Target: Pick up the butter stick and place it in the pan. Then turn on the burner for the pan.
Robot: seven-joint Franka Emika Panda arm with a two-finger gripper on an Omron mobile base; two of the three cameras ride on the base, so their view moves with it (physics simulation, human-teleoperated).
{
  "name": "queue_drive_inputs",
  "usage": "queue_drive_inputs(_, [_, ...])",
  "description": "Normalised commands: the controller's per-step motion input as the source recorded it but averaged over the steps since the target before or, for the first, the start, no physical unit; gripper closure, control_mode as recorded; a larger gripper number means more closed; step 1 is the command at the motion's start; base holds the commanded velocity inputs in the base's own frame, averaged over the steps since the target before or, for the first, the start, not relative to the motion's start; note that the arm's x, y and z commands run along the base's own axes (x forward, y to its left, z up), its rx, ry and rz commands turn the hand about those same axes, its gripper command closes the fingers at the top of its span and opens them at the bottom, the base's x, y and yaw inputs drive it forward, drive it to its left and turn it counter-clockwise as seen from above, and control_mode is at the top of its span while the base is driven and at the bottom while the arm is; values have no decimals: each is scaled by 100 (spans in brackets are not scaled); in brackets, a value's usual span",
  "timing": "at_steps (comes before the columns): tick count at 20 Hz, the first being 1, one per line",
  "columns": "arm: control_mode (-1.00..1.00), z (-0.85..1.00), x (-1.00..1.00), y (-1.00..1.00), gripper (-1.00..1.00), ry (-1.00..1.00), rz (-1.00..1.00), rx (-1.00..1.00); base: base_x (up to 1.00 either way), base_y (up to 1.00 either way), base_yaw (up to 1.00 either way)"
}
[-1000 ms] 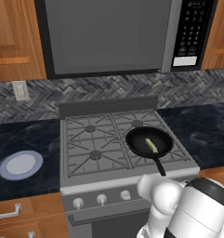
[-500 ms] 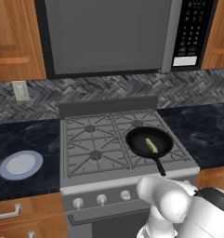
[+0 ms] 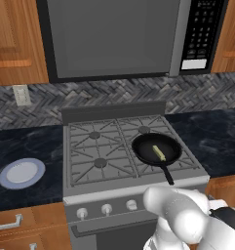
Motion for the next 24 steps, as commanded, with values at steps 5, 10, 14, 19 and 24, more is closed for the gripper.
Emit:
queue_drive_inputs(5, [-100, -12, 5, -1, -100, 0, 0, 0, 0, 0, 0])
queue_drive_inputs(10, [-100, -15, 4, 0, -100, 0, 0, 0, 0, 0, 0])
queue_drive_inputs(14, [-100, -11, 6, -4, -100, 0, 1, 0, 0, 0, 0])
queue_drive_inputs(19, [-100, -14, 5, -7, -100, 0, 2, 0, 0, 0, 0])
queue_drive_inputs(24, [-100, -17, 1, -10, -100, 0, 3, 0, 0, 0, 0])
